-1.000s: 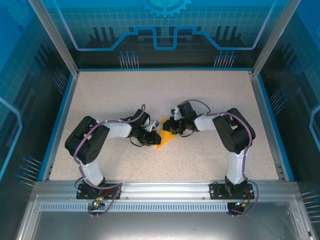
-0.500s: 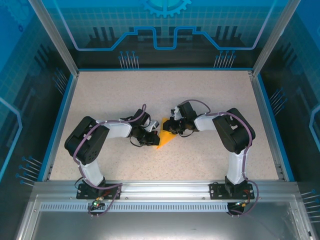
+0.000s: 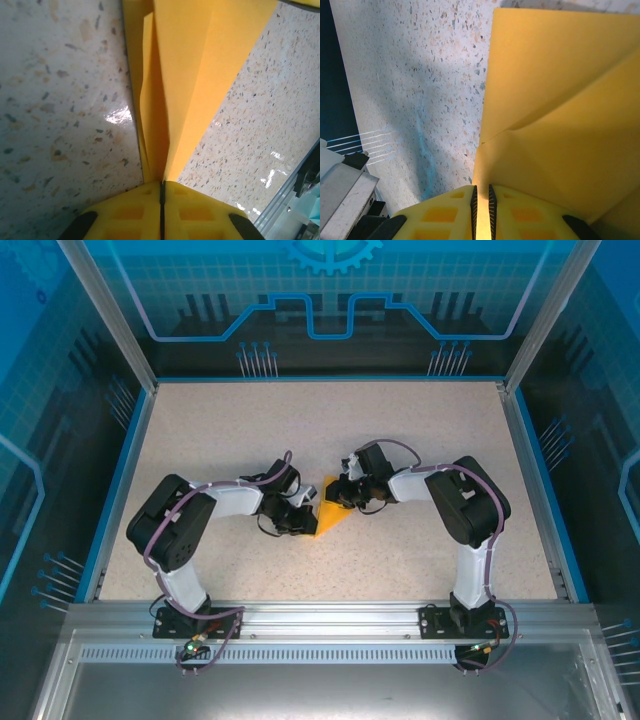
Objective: Fold a paper plane with a square sheet of paper (pick it up from the middle)
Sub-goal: Fourth fold the wing at the center of the table.
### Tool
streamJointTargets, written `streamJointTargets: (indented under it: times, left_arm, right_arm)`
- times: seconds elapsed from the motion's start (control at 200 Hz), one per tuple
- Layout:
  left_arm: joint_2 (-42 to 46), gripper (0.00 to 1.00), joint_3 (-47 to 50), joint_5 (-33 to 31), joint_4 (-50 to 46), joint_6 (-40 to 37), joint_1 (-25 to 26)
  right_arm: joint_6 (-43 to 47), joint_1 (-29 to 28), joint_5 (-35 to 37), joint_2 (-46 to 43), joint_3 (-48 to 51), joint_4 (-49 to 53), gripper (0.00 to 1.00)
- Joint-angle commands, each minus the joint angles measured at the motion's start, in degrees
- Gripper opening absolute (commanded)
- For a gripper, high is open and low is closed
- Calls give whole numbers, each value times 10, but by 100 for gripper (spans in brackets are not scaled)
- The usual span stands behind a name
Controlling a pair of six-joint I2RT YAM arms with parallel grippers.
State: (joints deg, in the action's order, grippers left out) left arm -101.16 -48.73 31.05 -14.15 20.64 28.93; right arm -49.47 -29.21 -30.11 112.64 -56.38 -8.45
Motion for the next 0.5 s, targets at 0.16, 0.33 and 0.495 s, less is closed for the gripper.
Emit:
streamJointTargets:
  times: [0.16,0.33,0.495]
  left_arm:
    - [7,5,11,-17,-56,-3,4]
    - [50,17,31,0,-44,15,5]
    - [109,20,45,-21,-32,46,0]
  right_arm:
    - [12,4,35,31,6,45,17]
    - [13,4,35,34,6,44,17]
    - [16,3,34,38,6,48,17]
